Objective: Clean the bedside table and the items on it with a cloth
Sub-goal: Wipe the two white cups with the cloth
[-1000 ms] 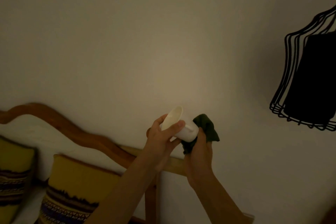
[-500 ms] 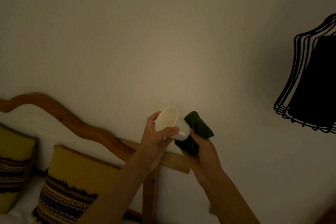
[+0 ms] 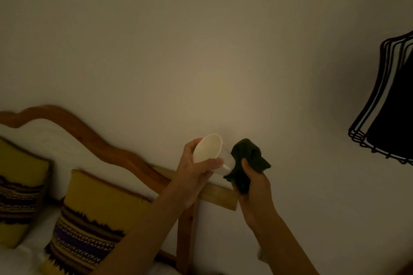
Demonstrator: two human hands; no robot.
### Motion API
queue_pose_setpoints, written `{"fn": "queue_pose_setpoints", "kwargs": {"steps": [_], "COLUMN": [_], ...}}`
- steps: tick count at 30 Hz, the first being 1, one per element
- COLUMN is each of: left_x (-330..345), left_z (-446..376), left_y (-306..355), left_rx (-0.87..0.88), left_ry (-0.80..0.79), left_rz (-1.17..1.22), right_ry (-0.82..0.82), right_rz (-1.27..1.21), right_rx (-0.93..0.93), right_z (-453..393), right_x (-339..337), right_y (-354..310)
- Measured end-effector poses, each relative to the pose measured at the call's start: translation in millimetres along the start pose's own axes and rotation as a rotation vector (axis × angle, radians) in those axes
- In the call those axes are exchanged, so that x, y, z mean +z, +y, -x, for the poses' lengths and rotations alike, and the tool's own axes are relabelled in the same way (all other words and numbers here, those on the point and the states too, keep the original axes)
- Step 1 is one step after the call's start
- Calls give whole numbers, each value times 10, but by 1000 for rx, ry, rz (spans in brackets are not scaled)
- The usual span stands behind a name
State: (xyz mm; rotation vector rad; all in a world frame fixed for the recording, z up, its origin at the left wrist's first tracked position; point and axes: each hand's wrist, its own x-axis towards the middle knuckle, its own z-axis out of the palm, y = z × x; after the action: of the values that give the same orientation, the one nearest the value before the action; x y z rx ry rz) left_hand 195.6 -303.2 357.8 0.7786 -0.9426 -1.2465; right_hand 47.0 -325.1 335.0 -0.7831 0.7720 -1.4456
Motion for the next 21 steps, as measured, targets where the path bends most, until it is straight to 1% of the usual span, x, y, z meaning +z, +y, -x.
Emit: {"fn": "queue_pose_setpoints", "kwargs": {"steps": [2, 3, 4, 6, 8, 12, 13, 15, 17, 18, 21], "left_x": [-9, -19, -34, -82, -125, -128, -116, -101, -113, -133, -180], "left_z": [-4, 0, 6, 13, 28, 4, -1, 9, 20, 20, 24], "left_y": [-22, -32, -42, -76, -89, -93, -95, -81, -55, -36, 39], "left_rx": [-54, -78, -93, -86, -70, -96, -90, -95, -125, -130, -130], "left_ry": [60, 82, 101, 117, 129, 194, 182, 167, 202, 216, 170], "left_rz": [58, 60, 47, 13, -10, 7, 25, 62, 76, 66, -77], "right_ry": [-2, -40, -68, -83, -129, -236, -248, -287, -288, -301, -410], "right_rz": [305, 449, 548, 608, 620, 436, 389, 379, 523, 635, 904], "right_rx": [-338, -464, -521, -513, -456, -127, -76, -57, -76, -101, -217], "right_z": [71, 89, 94, 88, 95, 161, 176, 188, 200, 183, 145], "right_x": [-10, -23, -26, -13, -10, 79, 112, 167, 142, 84, -25], "right_y": [126, 162, 174, 122, 23, -60, -70, -85, -128, -128, -182]}}
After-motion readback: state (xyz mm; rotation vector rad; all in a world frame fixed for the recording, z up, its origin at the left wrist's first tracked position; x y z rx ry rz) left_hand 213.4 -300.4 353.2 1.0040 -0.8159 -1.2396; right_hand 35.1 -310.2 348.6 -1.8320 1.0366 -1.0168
